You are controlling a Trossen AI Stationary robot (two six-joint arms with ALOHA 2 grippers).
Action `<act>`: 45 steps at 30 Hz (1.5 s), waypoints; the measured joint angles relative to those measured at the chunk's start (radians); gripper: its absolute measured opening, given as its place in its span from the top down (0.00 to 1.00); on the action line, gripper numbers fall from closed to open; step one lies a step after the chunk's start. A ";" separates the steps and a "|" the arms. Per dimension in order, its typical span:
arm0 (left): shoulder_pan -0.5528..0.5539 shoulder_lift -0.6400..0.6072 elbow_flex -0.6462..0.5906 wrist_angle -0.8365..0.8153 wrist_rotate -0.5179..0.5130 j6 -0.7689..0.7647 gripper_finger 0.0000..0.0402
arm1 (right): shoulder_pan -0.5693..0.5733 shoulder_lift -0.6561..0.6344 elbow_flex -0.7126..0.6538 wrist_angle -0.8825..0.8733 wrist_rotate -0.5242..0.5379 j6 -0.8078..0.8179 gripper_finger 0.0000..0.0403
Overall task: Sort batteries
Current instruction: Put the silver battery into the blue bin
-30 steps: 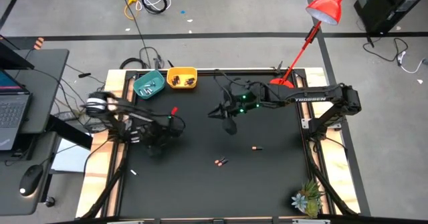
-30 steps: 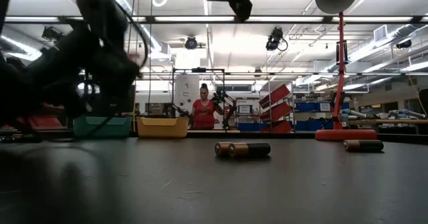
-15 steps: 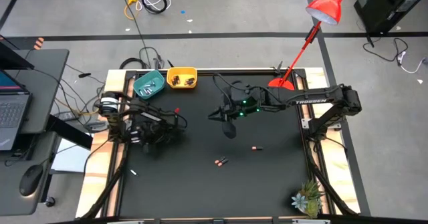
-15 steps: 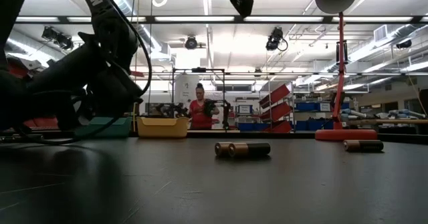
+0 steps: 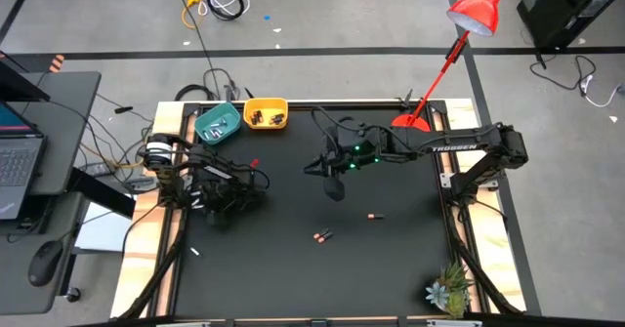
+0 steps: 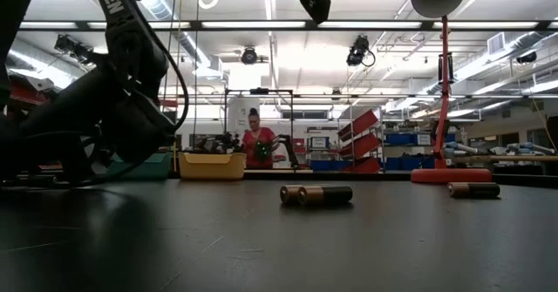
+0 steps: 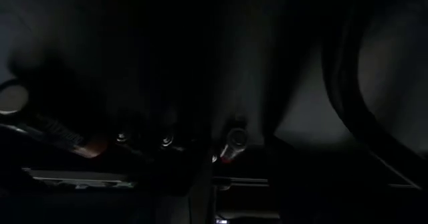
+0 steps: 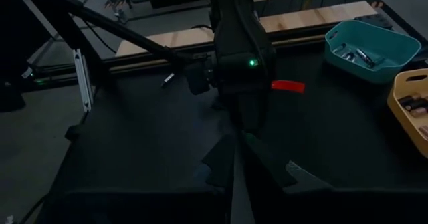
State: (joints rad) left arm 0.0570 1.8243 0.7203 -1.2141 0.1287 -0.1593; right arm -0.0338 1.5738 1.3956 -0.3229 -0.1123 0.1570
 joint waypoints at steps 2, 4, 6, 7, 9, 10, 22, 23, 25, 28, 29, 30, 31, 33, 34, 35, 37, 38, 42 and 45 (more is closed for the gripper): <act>0.000 0.000 -0.002 0.010 0.000 0.000 0.65 | 0.000 0.000 0.000 0.000 0.000 0.000 0.90; 0.000 0.000 -0.004 0.018 0.000 0.000 0.66 | -0.001 0.000 0.000 0.004 0.000 0.000 0.90; 0.000 -0.001 -0.005 0.028 0.000 0.000 0.69 | -0.001 0.000 0.000 0.008 0.000 0.000 0.90; 0.000 -0.001 -0.005 0.030 -0.001 0.000 0.72 | -0.001 0.000 0.000 0.008 0.000 0.000 0.90; 0.000 -0.001 -0.005 0.035 -0.006 -0.001 0.79 | -0.001 0.000 0.000 0.007 0.000 0.000 0.90; 0.000 -0.001 -0.005 0.035 -0.009 0.000 0.84 | -0.001 0.000 0.000 0.008 0.000 0.001 0.90; -0.001 0.002 0.020 0.009 -0.069 -0.013 0.94 | -0.021 0.000 0.000 0.007 -0.002 -0.003 0.90; -0.001 -0.005 0.027 0.006 -0.079 -0.013 0.94 | -0.023 0.000 0.000 0.007 -0.005 -0.003 0.90; -0.001 -0.024 0.046 0.007 -0.096 -0.014 0.94 | -0.026 0.000 0.000 0.006 -0.008 -0.007 0.90; 0.000 -0.059 0.074 0.008 -0.106 -0.031 0.94 | -0.027 0.000 0.000 0.006 -0.010 -0.020 0.90; 0.000 -0.071 0.090 0.011 -0.106 -0.033 0.94 | -0.027 0.000 0.000 0.006 -0.010 -0.022 0.90; 0.000 -0.086 0.104 0.012 -0.105 -0.036 0.94 | -0.027 0.001 0.000 0.004 -0.011 -0.022 0.90; 0.000 -0.103 0.120 0.008 -0.104 -0.039 0.94 | -0.027 0.001 0.000 0.004 -0.012 -0.022 0.90; 0.004 -0.133 0.163 0.012 -0.098 -0.056 0.94 | -0.027 0.001 0.000 0.004 -0.012 -0.025 0.90; 0.012 -0.148 0.184 0.030 -0.093 -0.064 0.94 | -0.027 0.001 0.000 0.005 -0.012 -0.026 0.90; 0.024 -0.161 0.203 0.044 -0.087 -0.079 0.94 | -0.027 0.001 0.000 0.005 -0.012 -0.026 0.90; 0.066 -0.189 0.230 0.097 -0.087 -0.116 0.94 | -0.027 0.001 0.000 0.007 -0.012 -0.026 0.90; 0.093 -0.197 0.243 0.125 -0.084 -0.135 0.94 | -0.027 0.001 0.000 0.006 -0.012 -0.028 0.90; 0.237 -0.212 0.277 0.172 -0.097 -0.161 0.94 | -0.027 0.001 0.000 0.007 -0.012 -0.029 0.90; 0.356 -0.220 0.309 0.184 -0.156 -0.148 0.94 | -0.025 0.001 0.000 0.006 -0.013 -0.019 0.90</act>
State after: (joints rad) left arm 0.4135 1.6043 1.0288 -1.0297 -0.0274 -0.3068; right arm -0.0590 1.5745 1.3956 -0.3165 -0.1249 0.1378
